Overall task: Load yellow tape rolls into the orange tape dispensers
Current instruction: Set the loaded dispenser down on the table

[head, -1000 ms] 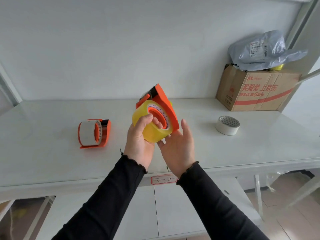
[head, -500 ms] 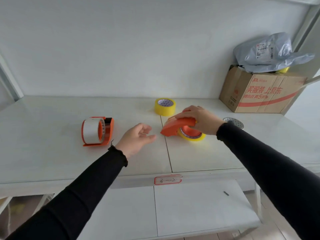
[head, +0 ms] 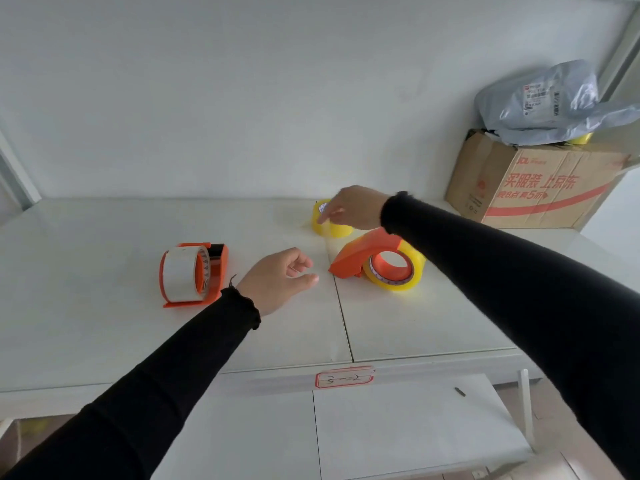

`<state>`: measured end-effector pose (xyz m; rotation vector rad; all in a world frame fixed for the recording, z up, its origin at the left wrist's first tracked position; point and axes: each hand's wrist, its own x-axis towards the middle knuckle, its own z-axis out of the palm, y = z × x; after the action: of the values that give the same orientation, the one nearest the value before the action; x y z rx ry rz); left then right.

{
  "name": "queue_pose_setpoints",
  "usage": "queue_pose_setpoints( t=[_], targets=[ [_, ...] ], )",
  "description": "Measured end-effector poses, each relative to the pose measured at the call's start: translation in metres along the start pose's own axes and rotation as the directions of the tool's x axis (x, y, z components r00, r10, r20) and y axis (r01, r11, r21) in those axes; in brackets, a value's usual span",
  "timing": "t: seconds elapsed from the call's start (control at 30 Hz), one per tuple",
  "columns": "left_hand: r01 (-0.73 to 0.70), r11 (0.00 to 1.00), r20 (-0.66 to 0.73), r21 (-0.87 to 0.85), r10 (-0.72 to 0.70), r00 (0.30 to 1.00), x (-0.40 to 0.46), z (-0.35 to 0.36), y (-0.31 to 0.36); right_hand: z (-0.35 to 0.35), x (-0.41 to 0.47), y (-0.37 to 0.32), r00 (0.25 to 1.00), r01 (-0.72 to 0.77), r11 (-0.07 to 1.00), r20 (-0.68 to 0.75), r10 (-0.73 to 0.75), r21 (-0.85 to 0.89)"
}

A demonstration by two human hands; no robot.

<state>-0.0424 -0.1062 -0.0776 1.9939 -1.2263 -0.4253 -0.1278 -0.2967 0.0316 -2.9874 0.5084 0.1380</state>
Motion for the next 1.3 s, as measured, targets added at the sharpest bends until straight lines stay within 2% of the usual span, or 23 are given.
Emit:
queue_pose_setpoints(
  t=[0.07,0.17,0.23,0.3,0.33,0.37,0.43,0.47,0.5,0.63,0.8,1.3],
  targets=[
    [-0.023,0.998,0.013,0.06,0.023,1.0,0.003,-0.001,0.001,0.016,0.025,-0.017,0.999,0.011,1.0,0.04,-0.013,0.026],
    [-0.038,0.982,0.044,0.185,0.03,0.999,0.006,-0.002,0.0,0.044,0.04,-0.033,0.961,0.013,0.987,0.271,-0.056,0.158],
    [-0.045,0.958,0.066,0.282,0.027,0.997,0.008,-0.005,-0.002,0.048,0.037,-0.032,0.967,0.026,0.959,0.235,-0.096,0.283],
    [-0.059,0.922,0.085,0.384,0.028,0.996,0.011,-0.007,-0.004,0.035,0.027,-0.023,0.995,0.016,0.925,0.086,-0.052,0.379],
    [-0.063,0.899,0.088,0.434,0.027,0.996,0.012,-0.008,-0.003,0.026,0.023,-0.015,0.999,0.008,0.947,0.039,-0.022,0.321],
    [-0.065,0.872,0.083,0.485,0.027,0.996,0.014,-0.009,-0.003,0.018,0.018,-0.005,0.998,-0.012,0.986,0.069,0.0,0.167],
    [-0.062,0.814,0.069,0.577,0.027,0.997,0.018,-0.011,0.001,0.015,0.005,0.006,0.96,-0.032,0.977,0.264,0.088,-0.208],
    [-0.062,0.792,0.071,0.607,0.023,0.997,0.021,-0.012,0.003,0.021,0.001,0.008,0.933,-0.024,0.948,0.332,0.135,-0.317],
    [-0.065,0.776,0.078,0.627,0.02,0.997,0.023,-0.013,0.005,0.029,-0.002,0.009,0.928,-0.02,0.932,0.341,0.152,-0.362],
    [-0.078,0.737,0.101,0.672,0.013,0.995,0.031,-0.013,0.015,0.045,-0.002,0.01,0.979,-0.034,0.934,0.174,0.102,-0.357],
    [-0.094,0.715,0.115,0.692,0.019,0.993,0.033,-0.006,0.024,0.046,-0.016,0.03,0.969,-0.033,0.916,0.211,0.128,-0.4],
    [-0.129,0.699,0.156,0.704,0.025,0.988,0.028,0.016,0.044,0.045,-0.068,0.06,0.98,-0.064,0.933,0.156,0.127,-0.353]
  ],
)
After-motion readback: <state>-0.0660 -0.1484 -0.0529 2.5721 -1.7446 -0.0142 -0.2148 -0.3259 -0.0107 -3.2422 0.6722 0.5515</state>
